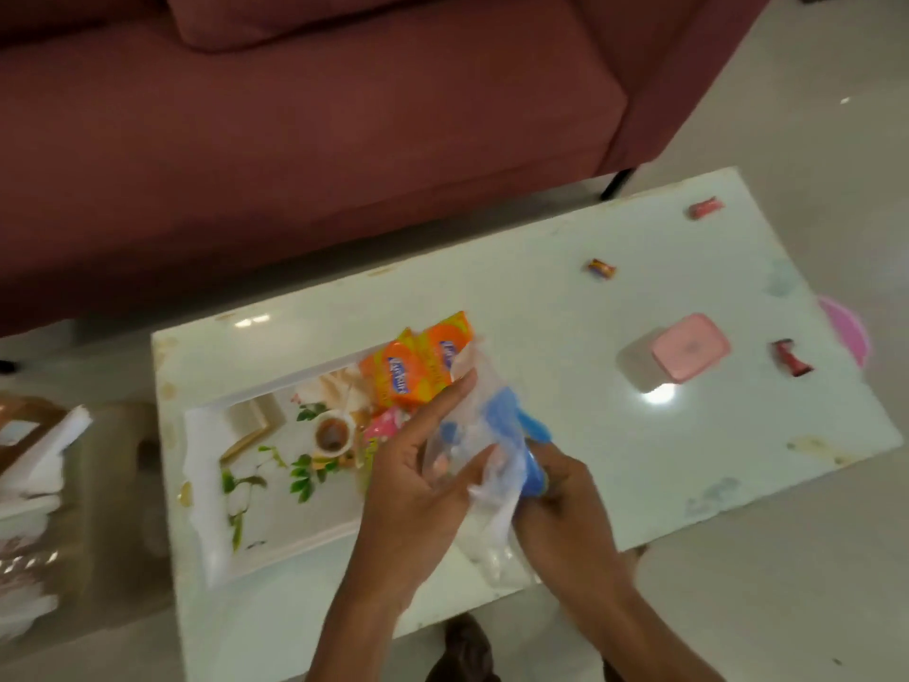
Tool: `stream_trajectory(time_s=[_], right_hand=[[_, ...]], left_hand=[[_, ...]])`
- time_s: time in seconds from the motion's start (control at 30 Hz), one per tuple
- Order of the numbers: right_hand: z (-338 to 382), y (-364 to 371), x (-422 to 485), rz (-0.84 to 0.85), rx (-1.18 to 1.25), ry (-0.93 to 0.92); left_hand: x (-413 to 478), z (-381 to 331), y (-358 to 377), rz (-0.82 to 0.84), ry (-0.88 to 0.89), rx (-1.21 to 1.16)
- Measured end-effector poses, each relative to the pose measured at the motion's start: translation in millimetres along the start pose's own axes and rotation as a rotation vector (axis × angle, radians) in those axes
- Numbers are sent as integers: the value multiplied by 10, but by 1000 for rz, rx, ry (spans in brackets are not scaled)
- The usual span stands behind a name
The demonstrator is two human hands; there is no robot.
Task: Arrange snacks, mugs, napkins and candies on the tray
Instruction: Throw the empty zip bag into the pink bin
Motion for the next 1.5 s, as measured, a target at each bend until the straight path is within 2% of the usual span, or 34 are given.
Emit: stream_trajectory(time_s=[0.13, 0.23, 0.3, 0.43, 0.5, 0.6, 0.67, 0.77, 0.83, 0.9, 0.93, 1.0, 1.03, 1.13, 1.23, 1.3, 1.4, 1.5], right_hand=[[-13, -564, 54, 97, -103, -81], [-88, -1141, 144, 158, -153, -74], [-96, -1576, 196, 57, -158, -79], [-83, -2517, 181, -362, -188, -132], [-56, -2875, 200, -344, -295, -177], [-50, -3189, 302, -176, -468, -240], [-42, -3354, 379, -131, -496, -293], [-10, -3569, 475, -123, -451, -365], [-17, -3747, 500, -219, -455, -396], [-79, -3978, 499, -410, -394, -284], [-130, -4100, 489, -516, -324, -201], [-245, -4249, 488, -666, -184, -91], [-280, -4256, 498, -683, -142, -65], [-342, -4218, 517, -632, -47, -15], [-471, -4188, 560, -361, 196, 42], [-566, -4312, 617, -241, 201, 77], [-690, -4887, 774, -414, 17, 86], [-718, -5541, 1009, -539, -170, 42]], left_hand=[[235, -111, 720, 132, 19, 154], [429, -149, 1336, 127, 16, 258], [542, -123, 1729, 48, -3, 264], [667, -45, 2252, -192, -106, 192], [685, 10, 2515, -218, -170, 156], [651, 51, 2944, -131, -205, 168], [595, 74, 3203, -70, -219, 147], [552, 92, 3436, -7, -276, 93], [538, 89, 3612, 121, -313, -26], [515, 52, 3771, 261, -374, -213], [539, 25, 3802, 292, -346, -216], [620, -41, 3861, 312, -208, -72], [653, -52, 3910, 310, -161, -21], [779, -45, 4057, 219, -76, 62], [954, 1, 4226, 101, -27, 188], [1054, 85, 4418, 62, -38, 227], [1189, 194, 4915, 115, -81, 241], [1356, 279, 5497, 213, -194, 151]])
Point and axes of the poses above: each hand's wrist, its own x-axis towards the middle knuckle, its own y-axis out of the palm, z = x × y, the point moved 7 cm from there along x, towards the middle knuckle
